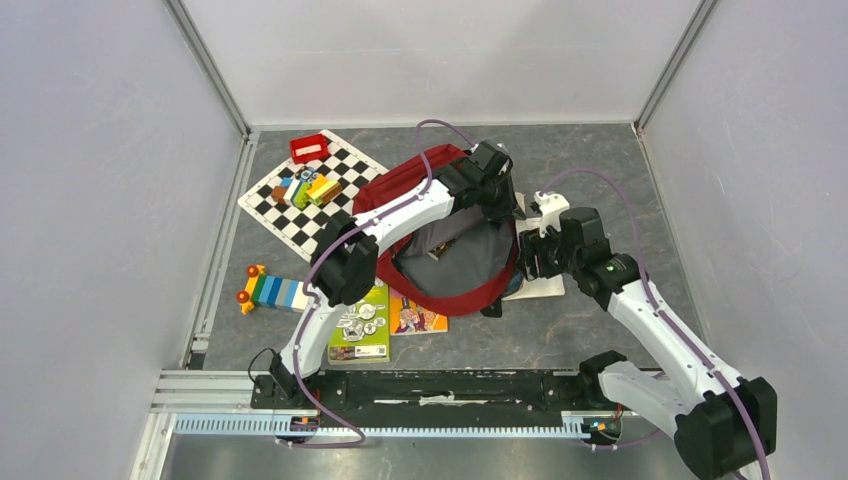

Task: Pack the student bag
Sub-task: Pick up the book from the center of the board.

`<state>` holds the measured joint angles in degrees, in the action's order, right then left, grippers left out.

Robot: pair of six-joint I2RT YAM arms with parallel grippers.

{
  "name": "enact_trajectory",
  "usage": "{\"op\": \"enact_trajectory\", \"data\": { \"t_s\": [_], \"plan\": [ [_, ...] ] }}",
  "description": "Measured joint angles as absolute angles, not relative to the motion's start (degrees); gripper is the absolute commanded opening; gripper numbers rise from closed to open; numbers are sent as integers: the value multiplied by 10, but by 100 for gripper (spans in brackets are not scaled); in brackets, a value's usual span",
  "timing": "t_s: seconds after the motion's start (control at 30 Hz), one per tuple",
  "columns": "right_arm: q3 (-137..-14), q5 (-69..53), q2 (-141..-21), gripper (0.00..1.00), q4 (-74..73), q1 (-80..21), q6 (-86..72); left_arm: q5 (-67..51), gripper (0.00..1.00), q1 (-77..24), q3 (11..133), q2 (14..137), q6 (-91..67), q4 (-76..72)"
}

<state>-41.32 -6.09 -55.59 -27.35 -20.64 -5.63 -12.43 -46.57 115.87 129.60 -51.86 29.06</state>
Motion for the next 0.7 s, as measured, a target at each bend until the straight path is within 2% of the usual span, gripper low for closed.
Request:
{"op": "enact_trajectory", "data": {
  "t_s": [0.1,0.23,0.27,0.37,0.4,0.43,0.53,0.57,0.63,0.7],
  "plan": [
    [-412,-57,-567,54,-273,-206,-51,-124,2,-466,1159,1296,-519,290],
    [-406,-58,-598,53,-259,-209,-50,-124,2,-466,1159,1296,-521,289],
    [-404,-58,-604,46,-254,-209,-50,-124,2,-466,1159,1296,-522,288],
    [-402,-63,-625,17,-237,-209,-49,-123,5,-466,1159,1296,-522,286],
    [-402,-60,-632,8,-234,-210,-51,-123,13,-466,1159,1296,-522,286],
    [-402,-54,-635,2,-232,-209,-53,-122,26,-465,1159,1296,-522,286],
    [-407,-21,-635,0,-237,-210,-67,-123,75,-461,1159,1296,-516,284],
    [-416,6,-634,0,-246,-210,-76,-123,85,-459,1159,1295,-512,283],
    [-429,49,-631,0,-264,-206,-82,-122,99,-456,1159,1290,-499,284],
    [-441,90,-625,0,-290,-201,-87,-117,100,-451,1158,1279,-485,289]
  ]
}}
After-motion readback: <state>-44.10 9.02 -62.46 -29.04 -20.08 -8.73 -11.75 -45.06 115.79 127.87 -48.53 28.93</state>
